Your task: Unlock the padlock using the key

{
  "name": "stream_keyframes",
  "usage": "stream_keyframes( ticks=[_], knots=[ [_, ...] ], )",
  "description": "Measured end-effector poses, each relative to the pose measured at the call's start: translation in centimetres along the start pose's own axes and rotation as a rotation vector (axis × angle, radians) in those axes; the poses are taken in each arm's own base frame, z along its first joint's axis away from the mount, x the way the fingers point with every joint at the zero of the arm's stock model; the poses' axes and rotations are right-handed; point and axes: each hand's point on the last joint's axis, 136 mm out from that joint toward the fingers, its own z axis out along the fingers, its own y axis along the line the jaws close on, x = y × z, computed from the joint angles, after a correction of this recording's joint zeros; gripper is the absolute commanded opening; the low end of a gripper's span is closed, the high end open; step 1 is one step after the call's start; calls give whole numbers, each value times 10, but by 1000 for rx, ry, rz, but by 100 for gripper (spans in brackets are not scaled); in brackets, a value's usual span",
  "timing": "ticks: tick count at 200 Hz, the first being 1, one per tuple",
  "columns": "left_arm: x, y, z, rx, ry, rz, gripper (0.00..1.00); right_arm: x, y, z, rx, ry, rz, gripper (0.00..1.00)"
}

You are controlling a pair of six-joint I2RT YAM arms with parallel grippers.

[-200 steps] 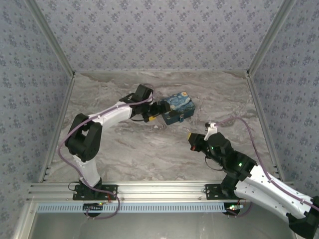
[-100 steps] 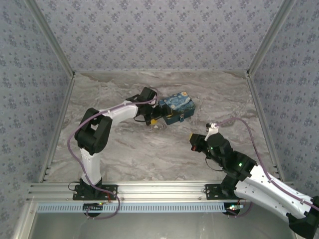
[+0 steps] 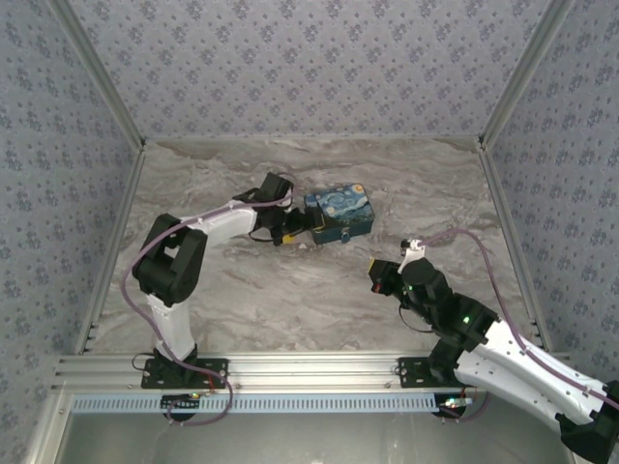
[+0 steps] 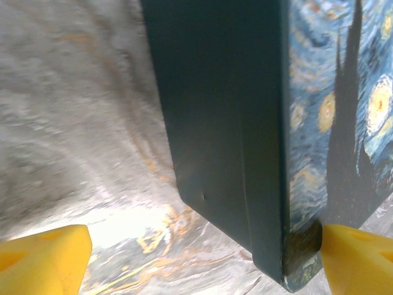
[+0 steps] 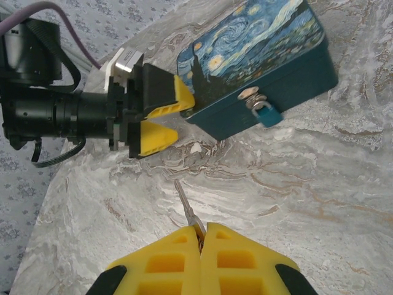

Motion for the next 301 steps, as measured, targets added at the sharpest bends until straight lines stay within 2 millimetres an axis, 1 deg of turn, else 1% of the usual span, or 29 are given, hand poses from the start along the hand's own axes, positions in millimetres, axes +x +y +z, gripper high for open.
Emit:
stream_keyframes(
  ticks=[29, 68, 89, 107, 131, 143, 163, 179, 195, 222, 239, 259, 282, 301],
  knots=[
    [-4, 22, -17, -18, -26, -28, 94, 0, 0, 0, 1, 1, 0, 0],
    [-16, 49, -38, -52, -62, -54, 94, 1, 0, 0, 1, 3, -3, 0],
    [-20, 57, -44, -57, -72, -53, 94, 1, 0, 0, 2, 1, -4, 0],
    [-19, 58, -47, -55, -75, -45, 94, 1, 0, 0, 1, 3, -5, 0],
    [-13, 57, -52, -39, -77, -22, 94, 2, 1, 0, -2, 6, -7, 0],
    [-13, 52, -58, -20, -91, 1, 94, 4, 1, 0, -2, 10, -9, 0],
    [-13, 38, -75, 37, -148, 62, 95, 5, 3, 2, -5, 15, -13, 0],
    [-9, 28, -91, 94, -207, 126, 95, 6, 7, 3, -20, 15, -17, 0],
    [0, 18, -106, 155, -273, 209, 95, 8, 12, 5, -49, 15, -25, 0],
    [28, 9, -122, 230, -357, 352, 99, 15, 20, 10, -85, 26, -49, 0],
    [41, 8, -125, 251, -369, 401, 99, 19, 25, 13, -103, 37, -66, 0],
    [44, 8, -122, 260, -354, 428, 97, 25, 34, 14, -131, 47, -86, 0],
    [47, 8, -111, 290, -328, 430, 97, 33, 42, 15, -170, 59, -107, 0],
    [54, 16, -98, 302, -307, 418, 97, 39, 48, 13, -199, 68, -127, 0]
  ],
)
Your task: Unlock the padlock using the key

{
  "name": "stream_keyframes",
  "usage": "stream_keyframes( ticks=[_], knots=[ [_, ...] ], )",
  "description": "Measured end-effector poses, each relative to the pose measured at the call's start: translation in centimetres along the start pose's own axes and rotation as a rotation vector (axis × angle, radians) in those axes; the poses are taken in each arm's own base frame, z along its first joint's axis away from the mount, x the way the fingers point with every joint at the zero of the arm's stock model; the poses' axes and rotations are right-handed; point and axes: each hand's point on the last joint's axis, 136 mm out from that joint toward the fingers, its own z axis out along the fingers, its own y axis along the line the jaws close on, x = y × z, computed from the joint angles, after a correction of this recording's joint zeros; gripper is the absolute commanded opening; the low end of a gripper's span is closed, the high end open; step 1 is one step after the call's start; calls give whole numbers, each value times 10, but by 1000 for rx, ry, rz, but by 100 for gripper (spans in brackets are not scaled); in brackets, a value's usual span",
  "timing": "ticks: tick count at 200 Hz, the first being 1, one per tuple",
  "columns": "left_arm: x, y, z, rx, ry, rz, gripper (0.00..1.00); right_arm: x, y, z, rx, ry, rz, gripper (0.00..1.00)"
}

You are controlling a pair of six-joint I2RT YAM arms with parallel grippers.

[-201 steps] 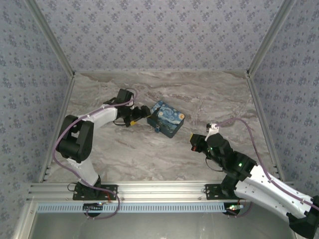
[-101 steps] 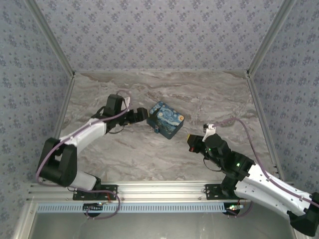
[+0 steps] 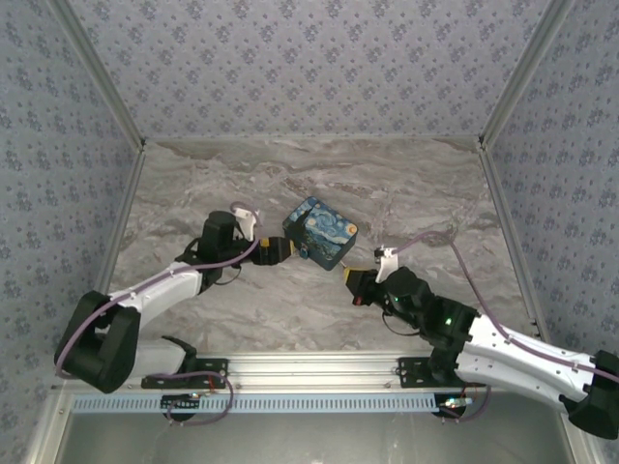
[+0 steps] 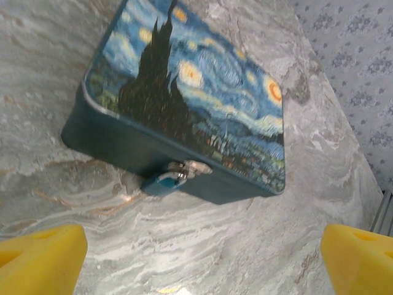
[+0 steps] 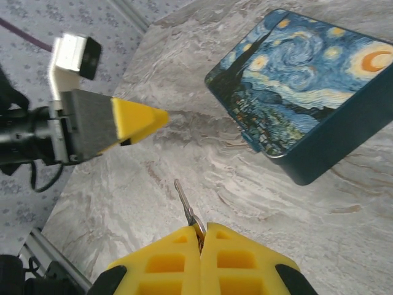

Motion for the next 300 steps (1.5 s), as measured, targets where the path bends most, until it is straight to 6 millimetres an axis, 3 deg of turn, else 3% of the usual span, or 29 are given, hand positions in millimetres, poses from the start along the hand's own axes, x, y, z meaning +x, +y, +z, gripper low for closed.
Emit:
stream_keyframes(
  ticks=[36, 106, 206, 242, 300],
  knots=[
    [21, 6, 4, 12, 22, -4, 97, 10, 7, 0, -38, 8, -18, 0],
    [29, 2, 3, 60, 19, 67, 94, 34, -18, 0, -18, 14, -13, 0],
    [27, -1, 19, 121, 32, 89, 81, 17, -29, -1, -12, -26, 29, 0],
    [22, -4, 31, 160, 46, 92, 74, 16, -26, -2, -29, -24, 27, 0],
    [30, 8, 53, 181, 91, 81, 72, 13, -23, -4, -43, -37, 23, 0]
  ],
)
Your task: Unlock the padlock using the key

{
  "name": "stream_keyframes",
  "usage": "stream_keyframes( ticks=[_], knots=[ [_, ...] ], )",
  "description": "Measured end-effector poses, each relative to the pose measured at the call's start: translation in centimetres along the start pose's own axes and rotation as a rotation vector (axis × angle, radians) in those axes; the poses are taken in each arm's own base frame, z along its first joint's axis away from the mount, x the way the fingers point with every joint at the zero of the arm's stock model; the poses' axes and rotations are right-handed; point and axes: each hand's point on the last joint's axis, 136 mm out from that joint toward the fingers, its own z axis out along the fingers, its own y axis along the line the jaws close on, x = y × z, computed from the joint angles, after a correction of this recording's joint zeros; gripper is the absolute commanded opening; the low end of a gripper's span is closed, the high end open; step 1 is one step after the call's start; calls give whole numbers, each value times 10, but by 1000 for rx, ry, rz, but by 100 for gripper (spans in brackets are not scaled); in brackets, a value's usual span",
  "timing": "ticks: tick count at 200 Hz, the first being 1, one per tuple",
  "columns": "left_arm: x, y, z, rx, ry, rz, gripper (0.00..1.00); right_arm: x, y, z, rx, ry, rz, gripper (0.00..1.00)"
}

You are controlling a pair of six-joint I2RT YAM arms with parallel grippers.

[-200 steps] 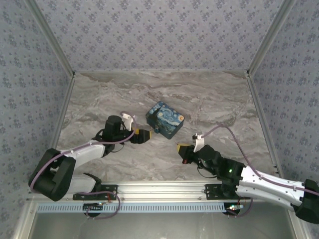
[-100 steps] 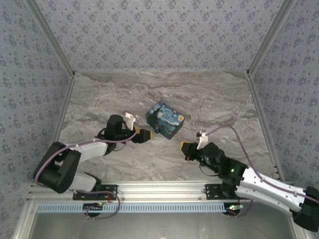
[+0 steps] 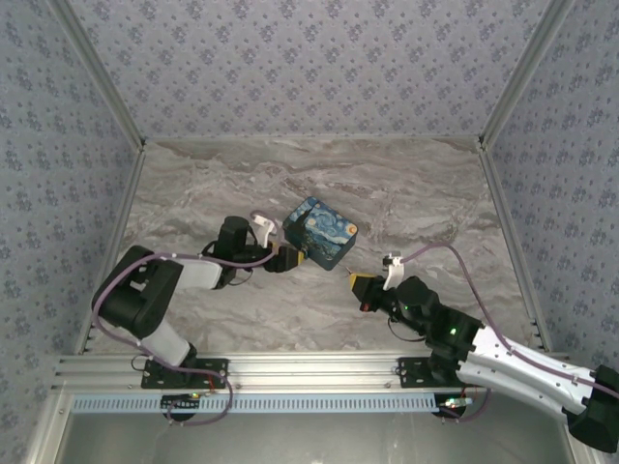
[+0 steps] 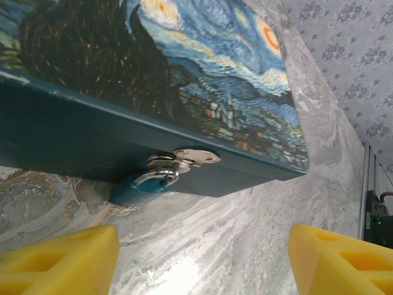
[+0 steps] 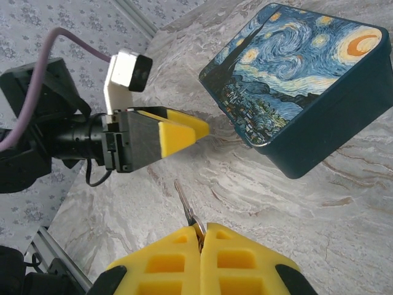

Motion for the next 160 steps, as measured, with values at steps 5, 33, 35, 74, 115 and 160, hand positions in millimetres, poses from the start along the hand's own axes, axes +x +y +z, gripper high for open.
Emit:
stream_keyframes(
  ticks=[5, 33, 35, 74, 115, 160],
  knots=[
    [1, 2, 2, 2, 4, -3, 72, 0, 0, 0, 0, -1, -2, 0],
    [3, 8, 13, 21, 15, -5, 72, 0, 0, 0, -1, -1, -6, 0],
    [3, 9, 14, 22, 14, -5, 72, 0, 0, 0, -1, -1, -6, 0],
    [1, 14, 23, 48, 0, 5, 72, 2, -3, 1, 4, 1, -7, 0],
    [-4, 15, 29, 72, -29, 26, 69, 3, -4, 0, 3, -4, -6, 0],
    [-7, 16, 33, 82, -47, 39, 67, 5, -7, 0, 5, -4, -6, 0]
  ],
)
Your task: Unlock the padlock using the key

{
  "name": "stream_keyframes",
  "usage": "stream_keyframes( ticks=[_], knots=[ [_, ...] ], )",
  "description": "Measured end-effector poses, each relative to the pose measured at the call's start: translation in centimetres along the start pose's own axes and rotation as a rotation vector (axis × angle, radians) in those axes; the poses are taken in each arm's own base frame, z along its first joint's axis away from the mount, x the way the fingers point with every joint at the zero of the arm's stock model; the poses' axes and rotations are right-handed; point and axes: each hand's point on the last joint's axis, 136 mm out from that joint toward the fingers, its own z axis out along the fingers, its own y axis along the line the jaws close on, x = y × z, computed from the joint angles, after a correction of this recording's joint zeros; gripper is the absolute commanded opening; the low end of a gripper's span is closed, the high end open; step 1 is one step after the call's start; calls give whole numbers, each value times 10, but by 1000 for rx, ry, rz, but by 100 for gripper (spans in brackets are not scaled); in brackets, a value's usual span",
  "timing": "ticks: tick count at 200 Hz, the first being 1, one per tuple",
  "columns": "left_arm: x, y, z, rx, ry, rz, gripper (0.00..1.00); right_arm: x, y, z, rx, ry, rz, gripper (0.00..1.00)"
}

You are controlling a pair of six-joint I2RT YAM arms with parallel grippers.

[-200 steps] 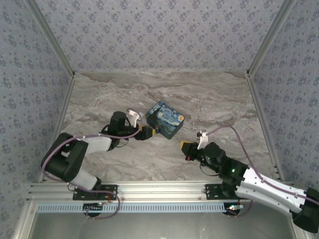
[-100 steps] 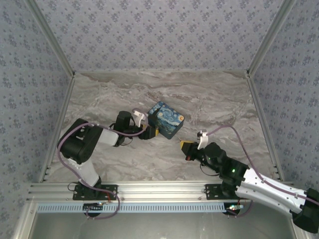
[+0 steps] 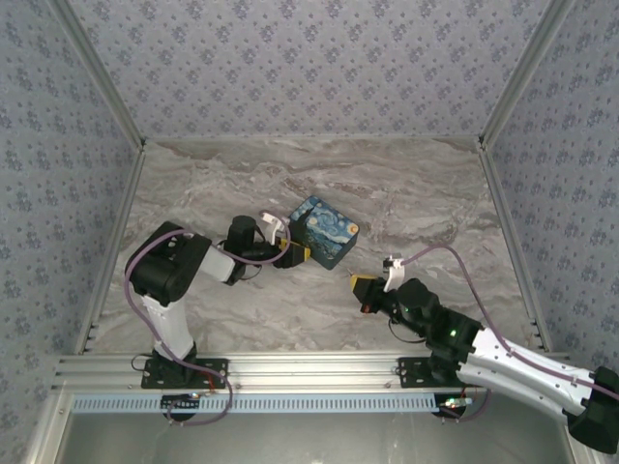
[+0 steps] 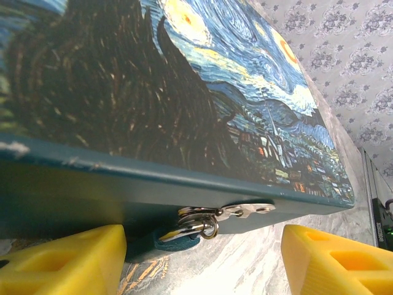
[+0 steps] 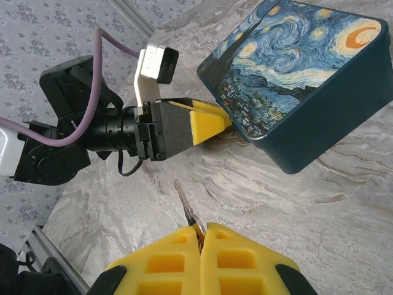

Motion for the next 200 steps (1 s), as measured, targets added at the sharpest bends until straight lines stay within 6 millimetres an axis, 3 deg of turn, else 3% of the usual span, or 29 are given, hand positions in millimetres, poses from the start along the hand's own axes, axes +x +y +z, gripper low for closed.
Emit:
stream_keyframes(
  ticks=[126, 200],
  knots=[
    [11, -17, 12, 18, 18, -57, 60, -2, -1, -6, -22, -31, 7, 0],
    [12, -16, 19, -30, -3, -120, 49, -3, -1, -9, -32, -45, 11, 0]
  ],
)
